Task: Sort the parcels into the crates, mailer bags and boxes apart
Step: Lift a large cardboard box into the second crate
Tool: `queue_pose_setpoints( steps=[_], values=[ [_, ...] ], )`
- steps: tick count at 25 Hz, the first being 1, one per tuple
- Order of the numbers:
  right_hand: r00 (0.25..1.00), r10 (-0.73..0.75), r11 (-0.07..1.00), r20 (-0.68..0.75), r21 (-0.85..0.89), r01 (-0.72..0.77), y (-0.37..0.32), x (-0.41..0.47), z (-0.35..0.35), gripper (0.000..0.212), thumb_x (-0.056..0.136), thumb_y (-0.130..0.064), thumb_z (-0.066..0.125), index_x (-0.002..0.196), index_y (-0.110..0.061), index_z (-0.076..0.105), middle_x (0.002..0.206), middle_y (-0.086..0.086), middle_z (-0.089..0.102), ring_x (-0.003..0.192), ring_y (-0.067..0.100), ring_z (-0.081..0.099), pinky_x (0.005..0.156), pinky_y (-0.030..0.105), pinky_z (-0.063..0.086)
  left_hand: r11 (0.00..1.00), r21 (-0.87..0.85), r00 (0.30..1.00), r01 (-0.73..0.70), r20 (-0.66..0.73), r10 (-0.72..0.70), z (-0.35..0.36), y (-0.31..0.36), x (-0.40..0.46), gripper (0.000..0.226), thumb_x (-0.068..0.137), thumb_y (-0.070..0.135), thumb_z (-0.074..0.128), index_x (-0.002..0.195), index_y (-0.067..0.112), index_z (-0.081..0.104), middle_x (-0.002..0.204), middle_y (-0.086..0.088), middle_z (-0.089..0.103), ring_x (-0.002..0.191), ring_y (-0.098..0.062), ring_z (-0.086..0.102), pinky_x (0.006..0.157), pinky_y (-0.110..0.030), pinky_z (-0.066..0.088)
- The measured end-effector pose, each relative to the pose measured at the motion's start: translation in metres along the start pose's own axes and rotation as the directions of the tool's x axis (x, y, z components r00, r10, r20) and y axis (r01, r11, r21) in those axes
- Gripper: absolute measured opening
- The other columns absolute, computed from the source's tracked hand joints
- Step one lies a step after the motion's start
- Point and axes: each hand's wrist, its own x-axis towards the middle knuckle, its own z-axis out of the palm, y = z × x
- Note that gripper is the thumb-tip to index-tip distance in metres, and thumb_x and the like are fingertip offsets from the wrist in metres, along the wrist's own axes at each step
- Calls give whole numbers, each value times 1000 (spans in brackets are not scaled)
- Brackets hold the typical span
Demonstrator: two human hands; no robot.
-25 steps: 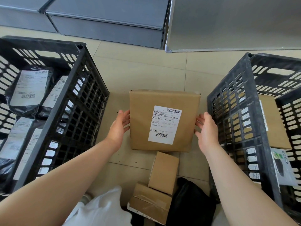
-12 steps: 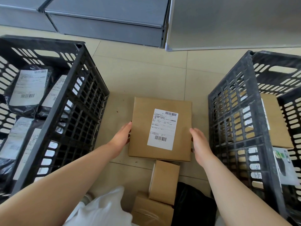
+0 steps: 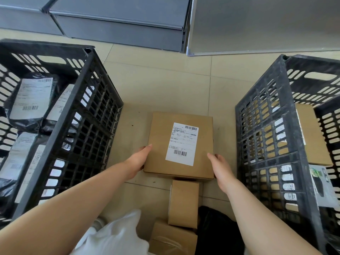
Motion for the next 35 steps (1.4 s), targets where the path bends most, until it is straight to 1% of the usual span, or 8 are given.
queue_pose_setpoints(
  steps=[4, 8, 13, 16, 23, 25, 29, 35],
  values=[
    [997, -81, 992, -3, -94, 80, 0, -2, -2, 58, 98, -23, 64, 151, -15, 42, 147, 3, 52, 129, 19, 51, 108, 35, 40, 999, 54, 1000, 10, 11, -10, -2, -3, 4, 109, 59, 87, 55, 151, 37, 29, 155, 9, 37, 143, -18, 33, 120, -42, 21],
    [986, -166, 985, -17, -59, 165, -21, -7, -5, 54, 99, -16, 61, 150, -18, 45, 146, 1, 54, 129, 18, 52, 109, 35, 40, 988, 63, 990, -140, -1, 140, 2, 22, -19, 69, 90, 56, 50, 151, 30, 32, 150, 7, 44, 137, -18, 41, 118, -41, 27],
    [953, -299, 953, -45, 34, 300, -81, -22, -14, 43, 102, -19, 56, 144, -24, 51, 127, -9, 62, 109, 8, 60, 94, 28, 44, 929, 23, 920, -368, -132, 368, 13, 78, -49, 44, 99, 27, 51, 143, 26, 45, 124, 8, 60, 111, -15, 58, 102, -35, 45],
    [908, -404, 912, -112, 30, 409, -127, -34, -30, 30, 102, -22, 52, 131, -30, 56, 108, -18, 62, 98, -1, 57, 94, 31, 47, 884, -30, 874, -467, -167, 456, 25, 117, -69, 48, 93, 34, 56, 141, 34, 49, 127, 11, 61, 114, -11, 59, 100, -34, 47],
    [767, -555, 818, -322, -39, 575, -210, -63, -80, 29, 99, -28, 46, 124, -27, 61, 106, -17, 64, 102, 9, 60, 75, 25, 46, 809, -76, 808, -583, -161, 567, 75, 200, -119, 58, 87, 51, 51, 143, 41, 43, 133, 13, 57, 120, -12, 55, 107, -41, 43],
    [725, -587, 790, -361, -57, 611, -219, -70, -103, 17, 98, -38, 52, 113, -35, 60, 103, -22, 62, 102, 7, 60, 83, 28, 49, 794, -99, 798, -600, -141, 586, 97, 212, -134, 54, 94, 48, 46, 146, 38, 39, 136, 13, 54, 120, -11, 53, 107, -36, 42],
    [717, -623, 772, -313, -98, 628, -222, -76, -143, 38, 93, -47, 64, 124, -26, 64, 116, -15, 67, 109, 6, 63, 91, 29, 52, 755, -150, 769, -638, -164, 618, 126, 227, -155, 48, 100, 40, 41, 147, 33, 39, 131, 16, 54, 111, -5, 51, 85, -23, 38],
    [673, -621, 726, -401, 29, 687, -241, -83, -164, 39, 95, -37, 65, 129, -18, 64, 118, -10, 67, 103, 3, 62, 83, 20, 49, 690, -185, 715, -699, -193, 672, 147, 248, -173, 49, 101, 40, 39, 148, 27, 39, 139, 10, 51, 120, -9, 49, 95, -26, 39]
  ],
)
